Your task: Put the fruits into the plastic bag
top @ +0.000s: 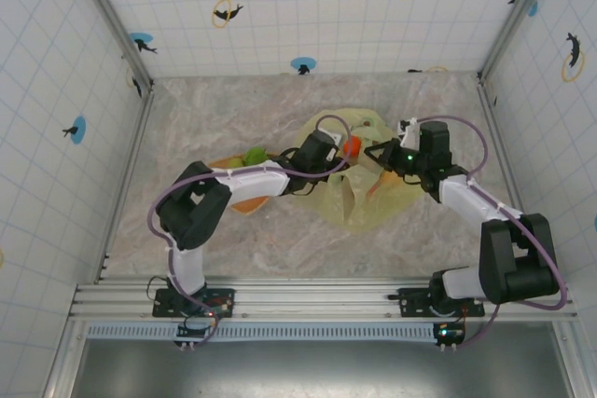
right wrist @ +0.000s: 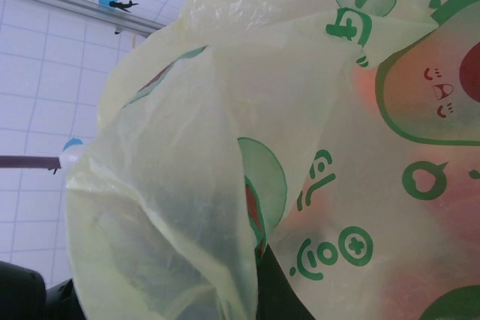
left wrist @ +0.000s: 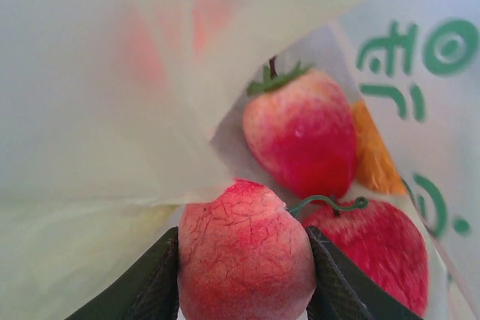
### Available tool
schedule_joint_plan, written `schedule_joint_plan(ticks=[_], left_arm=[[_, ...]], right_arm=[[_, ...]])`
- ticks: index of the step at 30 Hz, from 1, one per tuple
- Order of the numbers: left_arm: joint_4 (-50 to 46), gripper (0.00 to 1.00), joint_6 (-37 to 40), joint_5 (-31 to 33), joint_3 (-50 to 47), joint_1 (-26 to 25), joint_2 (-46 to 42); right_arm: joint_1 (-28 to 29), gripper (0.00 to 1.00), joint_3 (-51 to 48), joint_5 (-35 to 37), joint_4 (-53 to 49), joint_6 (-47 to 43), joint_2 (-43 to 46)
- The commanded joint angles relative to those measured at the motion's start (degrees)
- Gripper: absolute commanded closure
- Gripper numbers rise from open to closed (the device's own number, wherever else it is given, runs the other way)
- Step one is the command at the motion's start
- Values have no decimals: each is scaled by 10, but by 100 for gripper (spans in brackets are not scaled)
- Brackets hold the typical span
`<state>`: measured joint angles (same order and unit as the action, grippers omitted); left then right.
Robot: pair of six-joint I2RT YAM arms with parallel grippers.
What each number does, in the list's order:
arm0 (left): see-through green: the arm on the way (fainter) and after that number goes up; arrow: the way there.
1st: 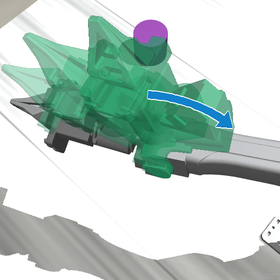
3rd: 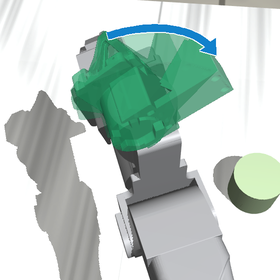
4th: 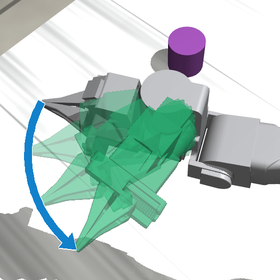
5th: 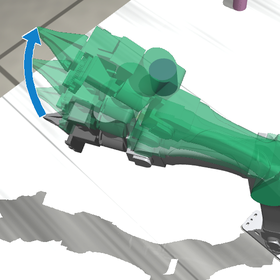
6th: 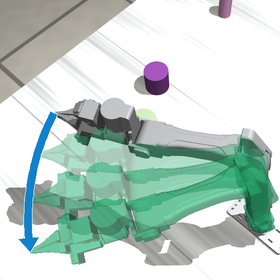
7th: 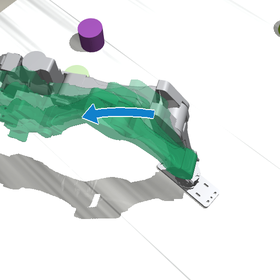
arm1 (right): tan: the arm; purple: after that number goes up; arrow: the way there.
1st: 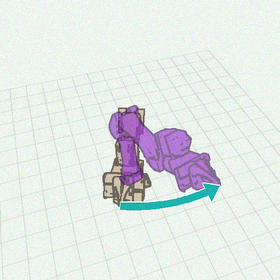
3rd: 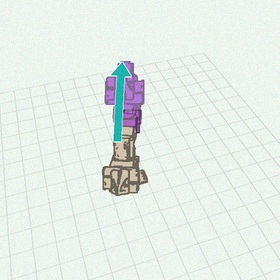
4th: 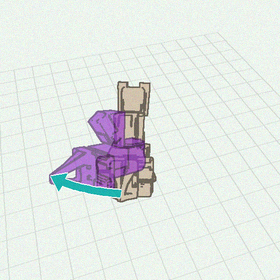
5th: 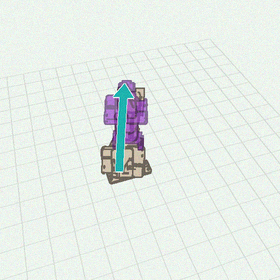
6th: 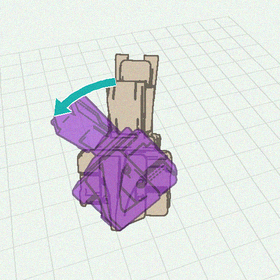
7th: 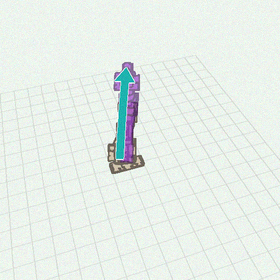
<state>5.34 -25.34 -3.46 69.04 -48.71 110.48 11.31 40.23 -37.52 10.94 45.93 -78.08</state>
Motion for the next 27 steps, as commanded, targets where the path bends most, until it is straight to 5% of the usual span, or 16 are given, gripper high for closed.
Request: schedule_joint_plan(ticks=[1,12,27], left_arm=[[49,55,-39,34,20,-1,31],[67,44,-46,7,31,-1,59],[23,34,-1,-25,-78,4,-100]], right_arm=[[2,100,6,-3,21,0,4],[-5,100,0,-3,19,-8,2],[-15,100,-11,-5,8,-22,7]])
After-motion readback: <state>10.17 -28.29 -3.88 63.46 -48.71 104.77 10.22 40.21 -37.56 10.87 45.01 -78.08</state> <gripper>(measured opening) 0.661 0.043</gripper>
